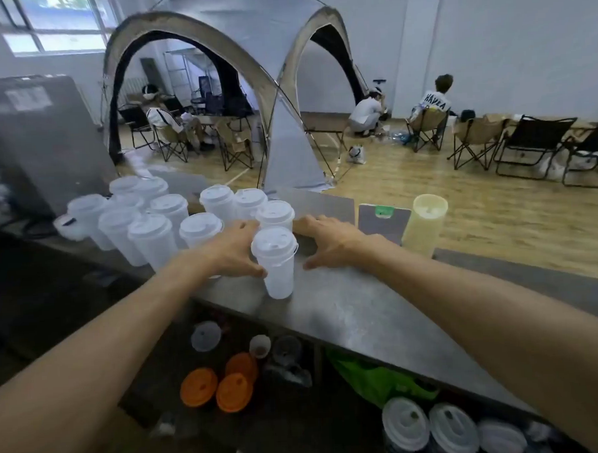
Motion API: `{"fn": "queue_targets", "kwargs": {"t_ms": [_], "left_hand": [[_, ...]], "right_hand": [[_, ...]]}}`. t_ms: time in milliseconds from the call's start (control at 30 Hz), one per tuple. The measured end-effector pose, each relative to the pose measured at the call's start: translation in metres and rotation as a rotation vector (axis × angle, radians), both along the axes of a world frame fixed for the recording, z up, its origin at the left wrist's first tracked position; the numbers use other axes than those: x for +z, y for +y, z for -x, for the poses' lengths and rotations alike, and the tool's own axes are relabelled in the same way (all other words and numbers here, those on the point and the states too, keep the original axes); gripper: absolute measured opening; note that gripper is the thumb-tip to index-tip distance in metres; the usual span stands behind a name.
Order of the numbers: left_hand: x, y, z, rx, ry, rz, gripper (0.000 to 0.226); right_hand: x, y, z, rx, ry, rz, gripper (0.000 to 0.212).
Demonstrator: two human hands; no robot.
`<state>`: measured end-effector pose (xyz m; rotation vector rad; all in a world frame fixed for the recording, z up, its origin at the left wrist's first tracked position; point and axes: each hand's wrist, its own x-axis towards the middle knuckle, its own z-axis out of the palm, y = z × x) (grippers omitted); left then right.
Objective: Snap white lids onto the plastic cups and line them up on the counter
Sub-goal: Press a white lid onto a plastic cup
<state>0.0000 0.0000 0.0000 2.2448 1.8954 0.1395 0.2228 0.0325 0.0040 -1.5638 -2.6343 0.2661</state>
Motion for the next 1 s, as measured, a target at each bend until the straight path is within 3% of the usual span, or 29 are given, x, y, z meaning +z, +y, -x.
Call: {"fn": "queue_targets", "kwargs": {"t_ms": [167,400,733,1000], "left_hand": [[-0.033,0.005,0.009,-0.066,-0.177,-0.04,0.096],[-0.047,0.01,-0.02,-0.082,-0.335,-0.284,0.075],[-0.021,0.034,-0.204,-0.466,-0.503,-0.197,0.069],[-0.043,0.016,-0.329,-0.682,-0.617,-0.052,0.073]], "right_hand": [[-0.026,0.003,0.036,0.008,0.003,0.006,0.109],[-0.031,-0.001,0.02,-0.057,0.116,-0.104,0.079],[-0.002,-0.062,-0.166,-0.415,0.144,-0.144,0.069],[-0.015,-0.13,-0.27,-0.683,0.24,-0.116,0.07]]}}
